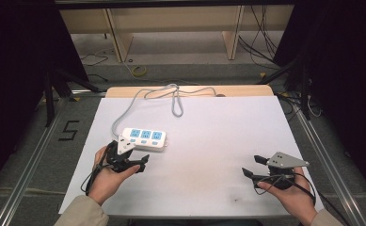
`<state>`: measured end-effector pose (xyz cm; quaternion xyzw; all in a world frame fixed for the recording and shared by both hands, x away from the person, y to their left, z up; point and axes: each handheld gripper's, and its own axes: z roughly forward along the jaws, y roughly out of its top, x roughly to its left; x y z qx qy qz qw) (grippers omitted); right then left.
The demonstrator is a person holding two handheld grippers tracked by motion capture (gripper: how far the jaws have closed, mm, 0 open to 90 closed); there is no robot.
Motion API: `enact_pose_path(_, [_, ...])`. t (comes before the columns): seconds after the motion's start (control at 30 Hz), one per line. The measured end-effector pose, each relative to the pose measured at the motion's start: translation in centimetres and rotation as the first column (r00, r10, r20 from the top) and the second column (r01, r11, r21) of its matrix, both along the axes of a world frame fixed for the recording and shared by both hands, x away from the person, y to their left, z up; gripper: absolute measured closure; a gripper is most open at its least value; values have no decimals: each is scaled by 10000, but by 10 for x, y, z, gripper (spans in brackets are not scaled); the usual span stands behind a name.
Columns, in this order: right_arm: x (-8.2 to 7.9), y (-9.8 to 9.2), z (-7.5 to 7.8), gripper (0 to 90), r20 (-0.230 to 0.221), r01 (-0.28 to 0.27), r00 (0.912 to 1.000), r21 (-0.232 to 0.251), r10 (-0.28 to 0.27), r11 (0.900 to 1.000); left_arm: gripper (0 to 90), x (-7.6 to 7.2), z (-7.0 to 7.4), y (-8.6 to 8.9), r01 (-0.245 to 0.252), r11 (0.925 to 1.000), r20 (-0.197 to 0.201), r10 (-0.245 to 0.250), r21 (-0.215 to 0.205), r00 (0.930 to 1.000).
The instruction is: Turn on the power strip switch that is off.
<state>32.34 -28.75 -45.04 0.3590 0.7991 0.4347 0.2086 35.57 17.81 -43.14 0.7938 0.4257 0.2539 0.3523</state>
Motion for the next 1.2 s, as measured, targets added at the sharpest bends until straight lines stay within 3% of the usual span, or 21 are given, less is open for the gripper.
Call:
enact_pose_path(0.53, [1, -1, -1, 334, -64, 18, 10000, 29, -18, 10000, 223, -9, -7, 6, 167, 9998, 243, -170, 128, 9996])
enact_pose_path(1.2, [1, -1, -2, 331, -146, -87, 9999, 36, 88, 10000, 211, -20, -19, 24, 149, 9991, -7, -149, 405, 9999])
